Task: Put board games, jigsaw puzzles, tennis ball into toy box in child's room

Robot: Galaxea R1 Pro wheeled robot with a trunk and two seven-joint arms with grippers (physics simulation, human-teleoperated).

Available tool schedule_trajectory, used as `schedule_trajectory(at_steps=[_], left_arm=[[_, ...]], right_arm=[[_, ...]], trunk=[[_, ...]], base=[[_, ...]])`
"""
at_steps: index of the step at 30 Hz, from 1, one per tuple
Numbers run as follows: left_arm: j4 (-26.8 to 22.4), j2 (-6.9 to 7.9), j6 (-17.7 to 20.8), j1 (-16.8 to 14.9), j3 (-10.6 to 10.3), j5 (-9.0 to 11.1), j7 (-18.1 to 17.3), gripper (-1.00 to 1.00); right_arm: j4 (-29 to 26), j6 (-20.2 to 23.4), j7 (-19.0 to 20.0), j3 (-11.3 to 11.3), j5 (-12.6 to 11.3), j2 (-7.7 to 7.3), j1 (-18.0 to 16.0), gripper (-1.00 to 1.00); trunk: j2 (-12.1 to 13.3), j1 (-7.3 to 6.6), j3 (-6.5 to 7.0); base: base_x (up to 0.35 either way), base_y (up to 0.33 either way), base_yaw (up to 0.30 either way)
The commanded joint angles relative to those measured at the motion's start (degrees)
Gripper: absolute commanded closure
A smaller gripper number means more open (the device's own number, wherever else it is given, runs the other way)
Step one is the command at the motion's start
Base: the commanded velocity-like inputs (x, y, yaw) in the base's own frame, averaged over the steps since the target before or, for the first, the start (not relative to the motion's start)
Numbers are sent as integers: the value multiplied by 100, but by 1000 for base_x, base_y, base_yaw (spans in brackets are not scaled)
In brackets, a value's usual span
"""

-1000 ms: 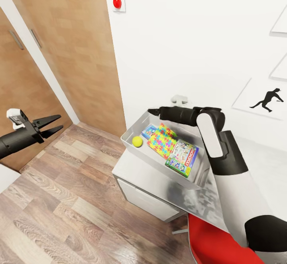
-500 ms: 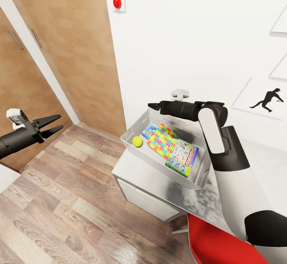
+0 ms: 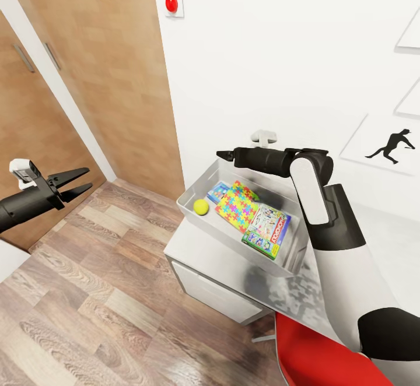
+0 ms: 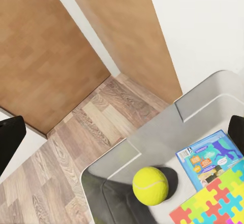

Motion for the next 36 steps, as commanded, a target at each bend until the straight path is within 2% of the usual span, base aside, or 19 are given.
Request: schedule_trajectory(at_steps=[1, 12, 17, 20, 36], left_arm=[[2, 1, 20, -5, 5, -58, -60, -100], [-4, -15, 20, -7, 5, -59, -55, -100], [36, 5, -9, 103, 166, -52, -39, -100], [47, 10, -22, 131, 209, -50, -37, -100], [63, 18, -44, 178, 272, -47, -43, -100]], right_arm=[[-3, 22, -1, 1, 2, 0, -5, -100], [5, 19, 0, -33, 12, -9, 15, -100], [-88, 87, -8, -31, 47, 142, 77, -100], [-111, 87, -11, -29, 56, 180, 94, -100], [-159, 87, -14, 27, 75, 246, 125, -100]], trunk=[[-9, 2, -8], [-9, 2, -8], [-9, 2, -8], [-9, 2, -8], [-9, 2, -8]], base=[[0, 0, 0], [0, 0, 0], [0, 0, 0], [0, 0, 0], [0, 0, 0]])
